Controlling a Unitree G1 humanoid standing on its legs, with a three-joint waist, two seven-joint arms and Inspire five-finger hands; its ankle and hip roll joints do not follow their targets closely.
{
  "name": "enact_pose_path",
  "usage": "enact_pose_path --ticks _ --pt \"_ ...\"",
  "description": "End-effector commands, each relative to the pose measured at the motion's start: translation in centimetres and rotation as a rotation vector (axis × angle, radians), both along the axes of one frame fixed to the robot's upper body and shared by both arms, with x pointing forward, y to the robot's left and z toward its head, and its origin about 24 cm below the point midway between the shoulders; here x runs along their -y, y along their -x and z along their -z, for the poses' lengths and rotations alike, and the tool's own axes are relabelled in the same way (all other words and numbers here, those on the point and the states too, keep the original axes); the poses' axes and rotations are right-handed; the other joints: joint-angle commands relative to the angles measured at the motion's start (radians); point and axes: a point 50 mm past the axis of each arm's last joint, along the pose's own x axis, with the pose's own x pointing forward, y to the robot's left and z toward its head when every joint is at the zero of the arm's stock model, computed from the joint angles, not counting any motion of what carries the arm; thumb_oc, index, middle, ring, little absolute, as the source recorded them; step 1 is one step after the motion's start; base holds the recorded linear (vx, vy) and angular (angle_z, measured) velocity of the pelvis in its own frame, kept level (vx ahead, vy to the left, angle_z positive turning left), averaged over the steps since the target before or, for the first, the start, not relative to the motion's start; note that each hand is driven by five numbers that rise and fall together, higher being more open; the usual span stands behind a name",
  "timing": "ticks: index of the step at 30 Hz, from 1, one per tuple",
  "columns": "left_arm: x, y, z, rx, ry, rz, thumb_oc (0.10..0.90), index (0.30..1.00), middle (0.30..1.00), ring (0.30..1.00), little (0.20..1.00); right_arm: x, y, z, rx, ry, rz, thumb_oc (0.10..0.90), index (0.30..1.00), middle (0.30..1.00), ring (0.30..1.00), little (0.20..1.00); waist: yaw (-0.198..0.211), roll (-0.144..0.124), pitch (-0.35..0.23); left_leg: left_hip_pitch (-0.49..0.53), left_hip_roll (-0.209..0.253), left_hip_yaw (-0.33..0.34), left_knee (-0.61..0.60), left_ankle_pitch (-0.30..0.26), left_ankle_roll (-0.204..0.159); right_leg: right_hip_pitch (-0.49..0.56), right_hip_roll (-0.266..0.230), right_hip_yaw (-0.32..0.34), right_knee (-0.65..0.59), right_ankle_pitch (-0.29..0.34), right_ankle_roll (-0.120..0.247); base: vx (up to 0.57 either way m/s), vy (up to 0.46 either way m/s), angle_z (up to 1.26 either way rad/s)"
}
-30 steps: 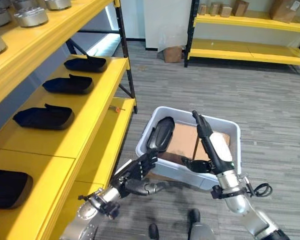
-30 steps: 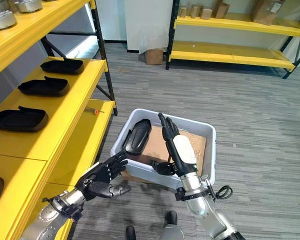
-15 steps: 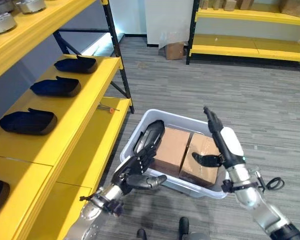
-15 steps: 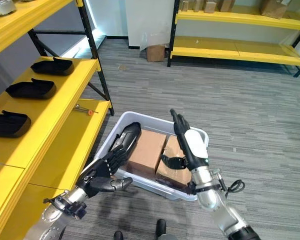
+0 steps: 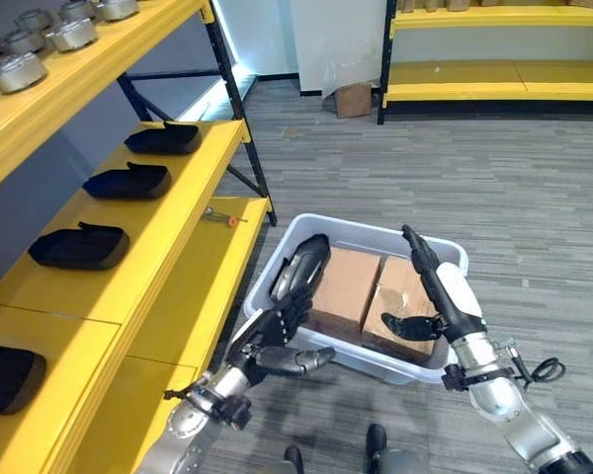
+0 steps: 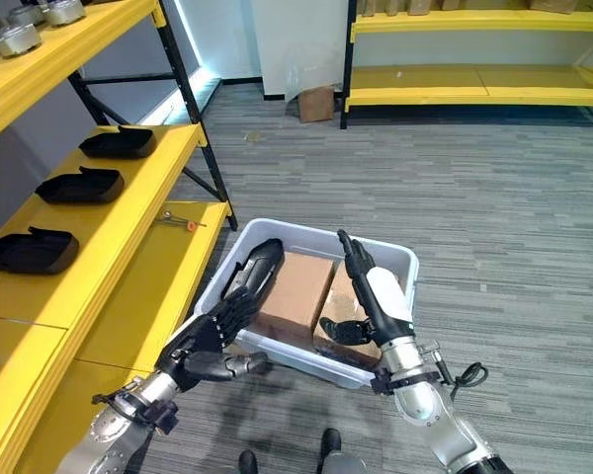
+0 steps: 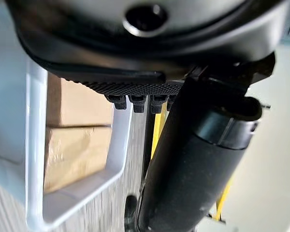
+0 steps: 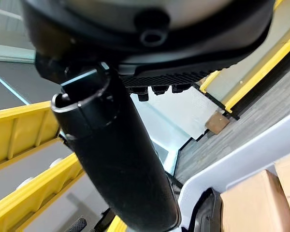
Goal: Move parts from the plastic box to the shelf.
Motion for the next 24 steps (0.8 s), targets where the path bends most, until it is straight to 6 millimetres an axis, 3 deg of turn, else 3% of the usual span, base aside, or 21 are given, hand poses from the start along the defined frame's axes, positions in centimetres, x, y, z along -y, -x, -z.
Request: enact_pose_path --ticks 1,4,10,15,21,24 --pt "0.0 -1.0 -4.5 0.252 0.014 0.026 0.900 1.000 1.000 1.000 1.000 -2.5 -1.0 -4.4 0.249 0.029 -0.179 0.900 1.000 1.000 1.000 1.000 0.020 -0.031 -0.035 0.009 -0.015 0.056 -0.044 0.112 0.022 0.271 0.005 0.029 -0.398 0.150 0.082 0.14 0.105 0.46" --pt "-0.2 -0.7 -4.5 0.242 0.007 0.042 0.900 1.000 1.000 1.000 1.000 -2.7 -1.0 -4.9 0.282 0.127 -0.224 0.900 1.000 1.000 1.000 1.000 0.051 -0.033 -0.024 -0.047 -0.025 0.007 -0.126 0.173 0.013 0.310 0.007 0.039 -0.420 0.152 0.091 0.14 0.089 0.44" --pt "-0.5 -0.5 -4.2 0.218 0.028 0.083 0.900 1.000 1.000 1.000 1.000 -2.5 -1.3 -6.5 0.341 0.270 -0.297 0.900 1.000 1.000 1.000 1.000 0.070 -0.041 -0.032 0.009 -0.037 0.020 -0.212 0.123 0.035 0.324 -0.009 -0.002 -0.434 0.151 0.106 0.11 0.095 -0.17" --pt "0.0 -1.2 -4.5 0.223 0.014 0.130 0.900 1.000 1.000 1.000 1.000 -2.3 -3.5 -8.5 0.379 0.334 -0.269 0.900 1.000 1.000 1.000 1.000 0.095 -0.048 -0.018 0.029 -0.054 0.000 -0.243 0.108 0.041 0.295 -0.005 -0.023 -0.422 0.147 0.111 0.03 0.048 -0.06" --pt "0.1 -1.7 -5.1 0.240 0.007 0.156 0.900 1.000 1.000 1.000 1.000 -2.0 -5.3 -9.1 0.379 0.357 -0.208 0.900 1.000 1.000 1.000 1.000 0.118 -0.054 0.011 0.013 -0.068 -0.013 -0.249 0.105 0.047 0.263 -0.003 -0.030 -0.411 0.147 0.116 -0.02 0.014 0.21" --pt "0.5 -2.8 -6.2 0.294 0.000 0.192 0.900 1.000 1.000 1.000 1.000 -1.9 -7.8 -9.8 0.384 0.424 -0.126 0.900 1.000 1.000 1.000 1.000 0.149 -0.050 0.076 -0.037 -0.083 -0.021 -0.232 0.099 0.055 0.214 -0.009 -0.039 -0.384 0.138 0.116 -0.17 0.029 0.14"
